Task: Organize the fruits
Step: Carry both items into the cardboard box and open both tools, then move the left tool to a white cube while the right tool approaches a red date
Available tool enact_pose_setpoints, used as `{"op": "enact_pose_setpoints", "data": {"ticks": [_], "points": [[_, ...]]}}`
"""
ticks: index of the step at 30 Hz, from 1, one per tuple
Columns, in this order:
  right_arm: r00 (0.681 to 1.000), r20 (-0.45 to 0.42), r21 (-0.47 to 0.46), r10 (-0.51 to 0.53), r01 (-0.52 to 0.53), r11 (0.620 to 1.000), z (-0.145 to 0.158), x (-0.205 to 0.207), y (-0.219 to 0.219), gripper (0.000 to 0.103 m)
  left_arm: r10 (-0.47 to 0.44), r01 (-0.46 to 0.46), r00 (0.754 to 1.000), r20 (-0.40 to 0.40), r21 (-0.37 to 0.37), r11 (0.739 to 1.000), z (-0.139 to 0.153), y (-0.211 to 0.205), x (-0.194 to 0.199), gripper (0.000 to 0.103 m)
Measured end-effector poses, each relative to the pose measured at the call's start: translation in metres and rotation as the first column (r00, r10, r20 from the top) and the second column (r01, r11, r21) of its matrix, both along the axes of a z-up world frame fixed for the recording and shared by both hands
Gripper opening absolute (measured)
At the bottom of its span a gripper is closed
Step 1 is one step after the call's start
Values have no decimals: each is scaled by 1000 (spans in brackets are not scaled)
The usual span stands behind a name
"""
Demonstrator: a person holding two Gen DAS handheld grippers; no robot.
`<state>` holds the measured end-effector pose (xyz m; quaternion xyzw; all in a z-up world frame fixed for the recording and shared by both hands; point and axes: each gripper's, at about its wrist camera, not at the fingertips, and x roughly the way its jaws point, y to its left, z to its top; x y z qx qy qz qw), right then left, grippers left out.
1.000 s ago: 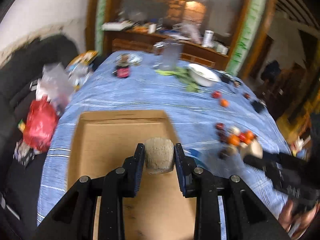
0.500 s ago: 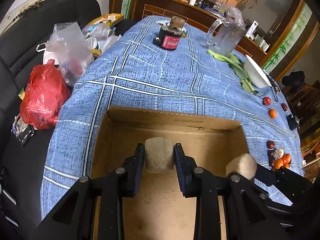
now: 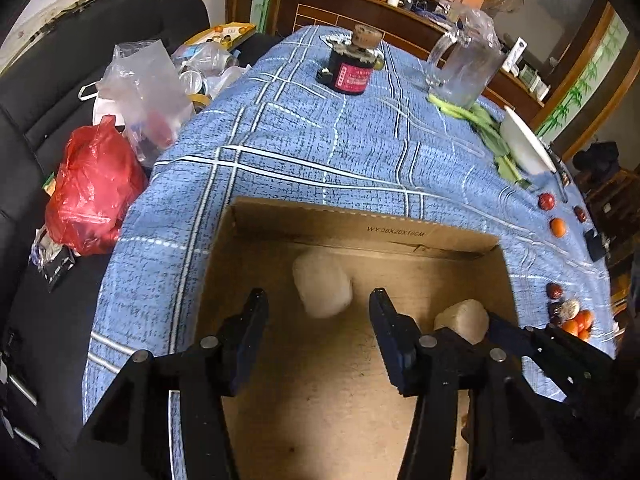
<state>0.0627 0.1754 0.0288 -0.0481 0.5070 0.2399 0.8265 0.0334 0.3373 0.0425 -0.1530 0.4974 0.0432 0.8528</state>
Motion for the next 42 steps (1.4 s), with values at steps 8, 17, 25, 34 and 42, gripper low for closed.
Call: {"op": "enact_pose_setpoints", "data": {"ticks": [8,17,25,34,42], "points": [[998,64,109,-29,22,994,44,-22,-30,52,23,-22,989,144,-10,1000,55,-4,-53,62],[986,76,261,-150,126,957,58,-89,-132,55,-71,87,953,295,-41,995,88,-71,-134,76],[914,29,358,-405,369,858,37,-149,-266,58,-152,191,940,307,-103,976,78,-146,-178,77],[836,-12,459,-549,492,740,37,-168,-355,57,-240,261,936,258,-53,964,69,-215,-167,77],[848,-45,417,-527,496,762,11,-150,-363,57,-306,313,936,172,-15,950,33,-250,-140,77]]}}
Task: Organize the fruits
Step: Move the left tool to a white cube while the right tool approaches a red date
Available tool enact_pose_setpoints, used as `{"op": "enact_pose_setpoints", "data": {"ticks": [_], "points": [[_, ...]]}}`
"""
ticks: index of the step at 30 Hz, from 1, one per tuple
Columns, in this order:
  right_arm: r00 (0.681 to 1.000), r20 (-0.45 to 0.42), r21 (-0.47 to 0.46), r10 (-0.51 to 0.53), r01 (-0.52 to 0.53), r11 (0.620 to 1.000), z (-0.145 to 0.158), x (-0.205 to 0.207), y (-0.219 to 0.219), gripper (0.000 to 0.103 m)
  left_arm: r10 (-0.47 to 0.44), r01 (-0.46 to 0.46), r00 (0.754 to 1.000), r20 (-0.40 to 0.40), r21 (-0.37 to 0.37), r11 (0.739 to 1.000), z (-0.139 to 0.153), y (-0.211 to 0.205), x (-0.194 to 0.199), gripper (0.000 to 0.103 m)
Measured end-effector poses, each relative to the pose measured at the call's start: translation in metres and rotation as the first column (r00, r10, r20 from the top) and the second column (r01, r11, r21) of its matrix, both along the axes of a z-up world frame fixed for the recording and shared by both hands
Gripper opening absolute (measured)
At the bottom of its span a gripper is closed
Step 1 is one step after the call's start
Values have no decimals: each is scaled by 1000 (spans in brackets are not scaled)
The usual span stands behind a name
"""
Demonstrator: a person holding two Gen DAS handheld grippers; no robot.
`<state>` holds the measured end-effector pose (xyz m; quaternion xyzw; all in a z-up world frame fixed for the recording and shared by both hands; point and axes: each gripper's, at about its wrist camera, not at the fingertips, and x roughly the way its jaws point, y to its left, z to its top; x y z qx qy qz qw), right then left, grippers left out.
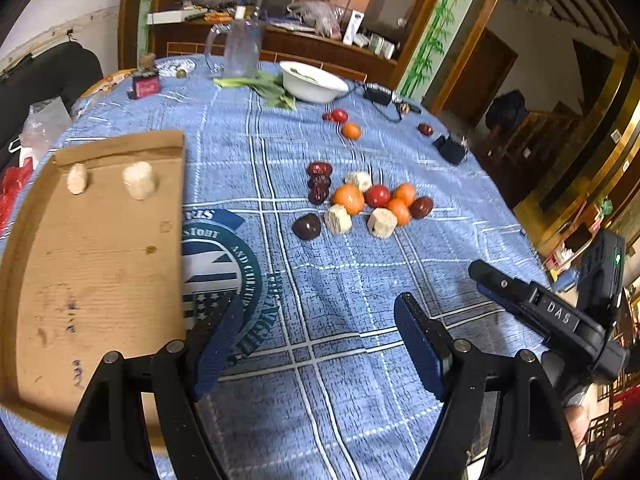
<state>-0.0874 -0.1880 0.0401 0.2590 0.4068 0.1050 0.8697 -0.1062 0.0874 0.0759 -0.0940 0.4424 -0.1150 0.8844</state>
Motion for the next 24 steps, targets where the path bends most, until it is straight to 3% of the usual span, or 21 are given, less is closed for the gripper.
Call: {"op": "enact_pose_setpoints", "data": {"ticks": [6,7,8,10,24], "points": [[998,-49,-129,28,-34,991,-13,37,-2,57,-74,74,997,12,7,997,-14,-18,20,76],[998,-60,-146,29,-38,989,-16,44,-2,57,-93,93,995,20,11,996,-15,-22,25,68],[997,-68,-155,29,-40,987,-18,51,-3,57,-104,104,994,23,16,994,-16,-26,28,51],[996,-82,-164,30,-43,986,-22,64,-5,57,-122,122,992,11,24,992,-21,-33,38,36],[997,-77,-234,10,-28,972,-29,126,-2,57,-145,146,989,-7,36,989,-42,-56,94,36]]}}
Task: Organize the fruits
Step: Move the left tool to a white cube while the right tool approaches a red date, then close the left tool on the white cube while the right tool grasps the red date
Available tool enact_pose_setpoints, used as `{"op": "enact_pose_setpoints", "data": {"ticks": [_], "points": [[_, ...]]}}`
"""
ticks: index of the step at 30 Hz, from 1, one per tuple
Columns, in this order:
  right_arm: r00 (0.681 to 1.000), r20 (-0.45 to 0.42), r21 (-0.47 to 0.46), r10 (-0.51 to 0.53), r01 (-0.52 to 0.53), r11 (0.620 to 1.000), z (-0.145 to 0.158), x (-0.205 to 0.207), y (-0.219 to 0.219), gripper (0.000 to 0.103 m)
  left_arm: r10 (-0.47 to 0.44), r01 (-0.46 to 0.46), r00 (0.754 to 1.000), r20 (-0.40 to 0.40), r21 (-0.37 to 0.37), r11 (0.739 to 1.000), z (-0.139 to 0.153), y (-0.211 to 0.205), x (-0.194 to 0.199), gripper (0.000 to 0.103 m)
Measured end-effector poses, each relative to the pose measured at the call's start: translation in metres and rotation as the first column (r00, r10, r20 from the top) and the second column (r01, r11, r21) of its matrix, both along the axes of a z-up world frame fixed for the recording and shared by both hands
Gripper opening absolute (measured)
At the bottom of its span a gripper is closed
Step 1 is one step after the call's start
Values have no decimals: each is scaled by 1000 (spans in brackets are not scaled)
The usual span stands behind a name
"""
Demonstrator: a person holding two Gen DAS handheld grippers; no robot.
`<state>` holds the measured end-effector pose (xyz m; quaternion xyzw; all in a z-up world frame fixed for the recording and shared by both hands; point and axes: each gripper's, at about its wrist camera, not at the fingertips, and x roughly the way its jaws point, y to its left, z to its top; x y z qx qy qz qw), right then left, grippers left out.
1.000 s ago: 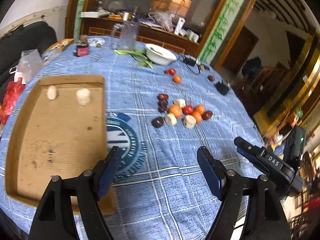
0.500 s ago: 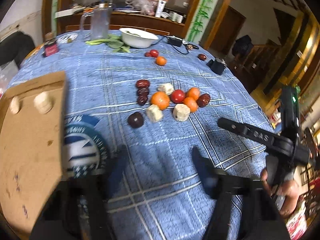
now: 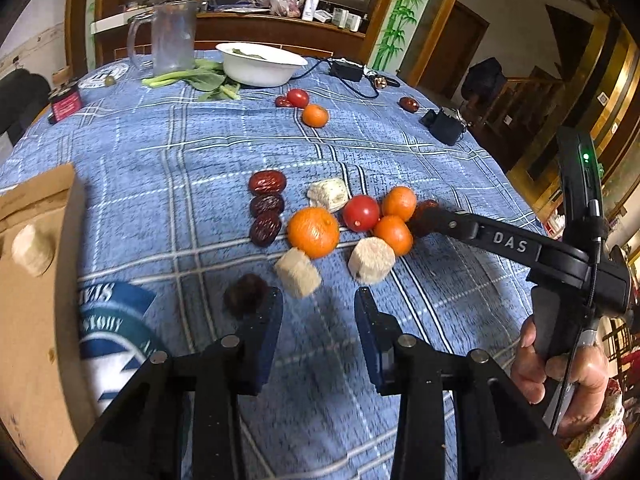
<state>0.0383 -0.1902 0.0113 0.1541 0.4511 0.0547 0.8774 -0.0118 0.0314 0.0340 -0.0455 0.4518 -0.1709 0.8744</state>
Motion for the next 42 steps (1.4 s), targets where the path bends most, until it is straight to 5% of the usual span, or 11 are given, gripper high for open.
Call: {"op": "enact_pose_setpoints", "data": {"ticks": [10,18,23,28,30,31,32,35,42], "points": [[999,36,-6,14,-13,1000,-5,2,-2,55,-50,49,999,8,38,998,-17,-11,25,35],[999,30,-34,11,-9,999,-4,-1,-4,54,-6,4,998,60,36,999,-18,1,35,36],[999,36,-94,27,-24,995,-5,-2,7,55,2,-7,996,91,56,998,-16,-2,36,60],[999,45,-110,25,-20,994,-5,0,10,56,8,-13,995,96,52,999,-17,-1,36,61],[999,45,-114,26,-21,993,-5,-1,10,56,4,-10,995,99,60,998,-17,-2,35,48],[999,45,-118,26,-21,993,-5,0,10,54,4,-10,996,90,69,998,-19,-3,35,29],[999,44,-131,21,-15,991,-5,-1,11,47,5,-11,997,81,74,997,-20,-3,36,25],[999,44,-134,28,-21,991,-5,0,11,31,3,-6,997,79,40,999,-20,1,36,25],[998,69,-148,15,-5,989,-1,-6,12,30,16,-15,994,111,-3,1000,-14,8,31,25]]}}
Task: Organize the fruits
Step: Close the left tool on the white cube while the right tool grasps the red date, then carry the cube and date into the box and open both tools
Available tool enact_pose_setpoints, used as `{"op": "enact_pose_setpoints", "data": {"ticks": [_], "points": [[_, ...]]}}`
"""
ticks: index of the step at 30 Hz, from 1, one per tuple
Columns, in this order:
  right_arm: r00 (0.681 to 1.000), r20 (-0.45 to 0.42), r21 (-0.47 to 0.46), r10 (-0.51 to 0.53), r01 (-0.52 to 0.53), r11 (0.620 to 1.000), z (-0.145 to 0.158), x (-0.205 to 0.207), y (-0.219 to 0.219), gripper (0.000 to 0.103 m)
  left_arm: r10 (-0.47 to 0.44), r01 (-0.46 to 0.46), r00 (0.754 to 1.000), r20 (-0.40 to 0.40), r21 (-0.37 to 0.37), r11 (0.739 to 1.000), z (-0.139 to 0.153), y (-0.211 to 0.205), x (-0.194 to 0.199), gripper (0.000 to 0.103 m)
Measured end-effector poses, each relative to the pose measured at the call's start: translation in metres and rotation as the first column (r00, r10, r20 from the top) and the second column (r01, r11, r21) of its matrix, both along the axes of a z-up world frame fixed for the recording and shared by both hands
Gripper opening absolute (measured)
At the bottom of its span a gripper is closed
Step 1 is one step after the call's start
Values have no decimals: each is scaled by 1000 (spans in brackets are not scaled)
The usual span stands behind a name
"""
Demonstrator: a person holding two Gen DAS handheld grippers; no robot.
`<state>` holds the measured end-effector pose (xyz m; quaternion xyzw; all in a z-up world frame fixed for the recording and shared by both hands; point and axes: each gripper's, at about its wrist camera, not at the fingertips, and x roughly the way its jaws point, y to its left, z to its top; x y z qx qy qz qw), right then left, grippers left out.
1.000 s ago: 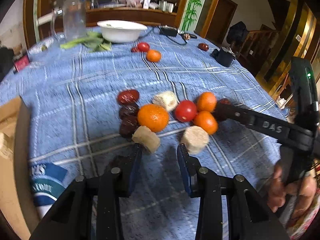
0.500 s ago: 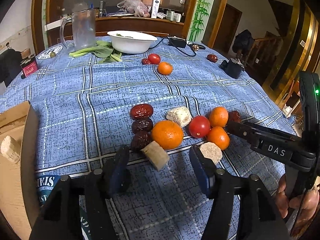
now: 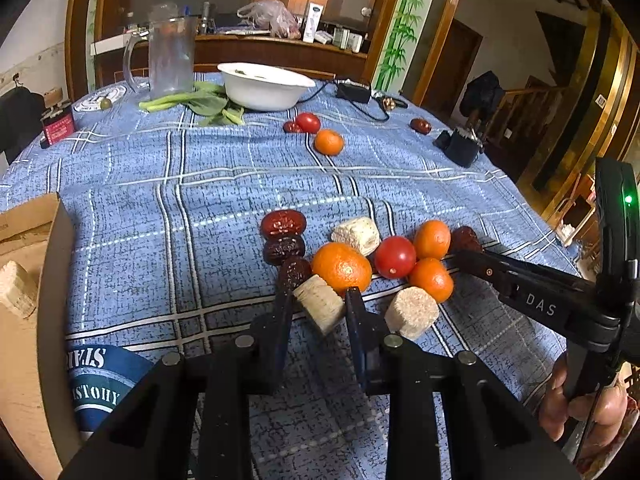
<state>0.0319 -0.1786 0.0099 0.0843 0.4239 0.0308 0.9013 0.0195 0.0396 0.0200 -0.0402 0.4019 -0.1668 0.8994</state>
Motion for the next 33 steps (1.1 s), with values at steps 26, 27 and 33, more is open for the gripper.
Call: {"op": "enact_pose_setpoints", "data": {"ticks": [26,27,33], "points": [[969,76,179,237,-247,952,95,-67,140,30,329,-312,939,96,-161,936,80,204,-116,26],[960,70,196,270,-279,940,99,-62,160,30,352,-338,931,100,-134,932,82,216,-116,26],[905,12,182,425,-420,889,93,-40,265,30,434,-434,901,-2,-12,901,63,278,-85,26]]}}
